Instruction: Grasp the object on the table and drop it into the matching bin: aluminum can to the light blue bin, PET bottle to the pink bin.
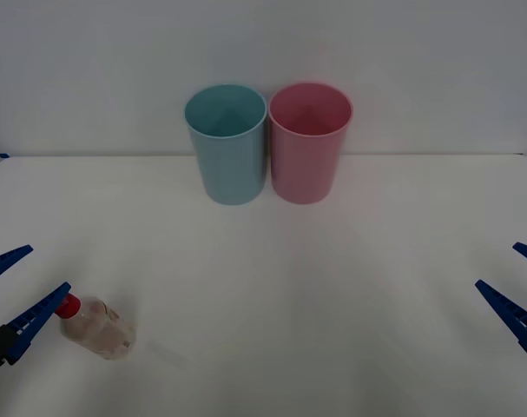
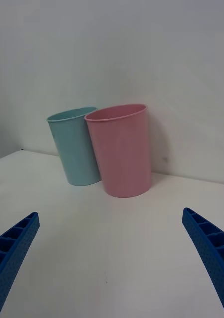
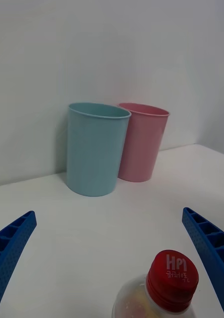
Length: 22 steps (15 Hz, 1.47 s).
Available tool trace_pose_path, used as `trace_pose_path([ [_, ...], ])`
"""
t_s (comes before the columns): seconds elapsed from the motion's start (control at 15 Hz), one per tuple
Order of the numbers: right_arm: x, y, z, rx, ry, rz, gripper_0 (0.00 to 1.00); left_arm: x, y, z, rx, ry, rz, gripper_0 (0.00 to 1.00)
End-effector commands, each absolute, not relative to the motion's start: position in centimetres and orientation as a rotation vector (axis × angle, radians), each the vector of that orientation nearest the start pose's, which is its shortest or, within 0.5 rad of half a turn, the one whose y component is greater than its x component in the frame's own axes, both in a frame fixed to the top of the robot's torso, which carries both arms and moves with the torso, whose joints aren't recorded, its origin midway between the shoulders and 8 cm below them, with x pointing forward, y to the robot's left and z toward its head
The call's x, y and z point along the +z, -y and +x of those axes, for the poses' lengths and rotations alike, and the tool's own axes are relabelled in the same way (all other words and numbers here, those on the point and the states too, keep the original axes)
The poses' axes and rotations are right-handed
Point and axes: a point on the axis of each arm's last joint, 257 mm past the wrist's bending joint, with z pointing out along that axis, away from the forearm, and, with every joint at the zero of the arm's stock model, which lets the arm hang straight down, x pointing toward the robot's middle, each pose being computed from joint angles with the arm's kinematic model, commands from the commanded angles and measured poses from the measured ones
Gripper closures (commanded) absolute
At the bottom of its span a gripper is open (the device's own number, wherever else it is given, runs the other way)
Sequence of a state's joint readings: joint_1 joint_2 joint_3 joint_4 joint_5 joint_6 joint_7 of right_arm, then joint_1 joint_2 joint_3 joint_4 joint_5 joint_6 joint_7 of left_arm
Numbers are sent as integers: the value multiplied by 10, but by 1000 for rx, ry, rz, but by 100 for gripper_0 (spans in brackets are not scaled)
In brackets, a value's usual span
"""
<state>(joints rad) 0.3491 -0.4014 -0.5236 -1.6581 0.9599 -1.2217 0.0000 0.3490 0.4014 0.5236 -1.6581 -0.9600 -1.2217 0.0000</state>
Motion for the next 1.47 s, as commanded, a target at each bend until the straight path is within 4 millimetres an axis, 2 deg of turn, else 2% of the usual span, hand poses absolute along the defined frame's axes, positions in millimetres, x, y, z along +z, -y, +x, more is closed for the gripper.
trace_pose_path([
  [0.07, -169, 330, 342, 567, -1441, -465, 0, -169, -330, 342, -567, -1441, 465, 0],
  [0.13, -169, 330, 342, 567, -1441, -465, 0, -174, -328, 342, -584, -1438, 424, 0],
  [0.33, -169, 330, 342, 567, -1441, -465, 0, -169, -321, 338, -620, -1413, 399, 0],
  [0.6, -169, 330, 342, 567, -1441, -465, 0, -166, -326, 334, -621, -1413, 402, 0],
  [1.07, -169, 330, 342, 567, -1441, -465, 0, -167, -355, 304, -614, -1484, 418, 0],
  [1.47, -169, 330, 342, 567, -1441, -465, 0, -173, -388, 272, -608, -1516, 408, 0],
])
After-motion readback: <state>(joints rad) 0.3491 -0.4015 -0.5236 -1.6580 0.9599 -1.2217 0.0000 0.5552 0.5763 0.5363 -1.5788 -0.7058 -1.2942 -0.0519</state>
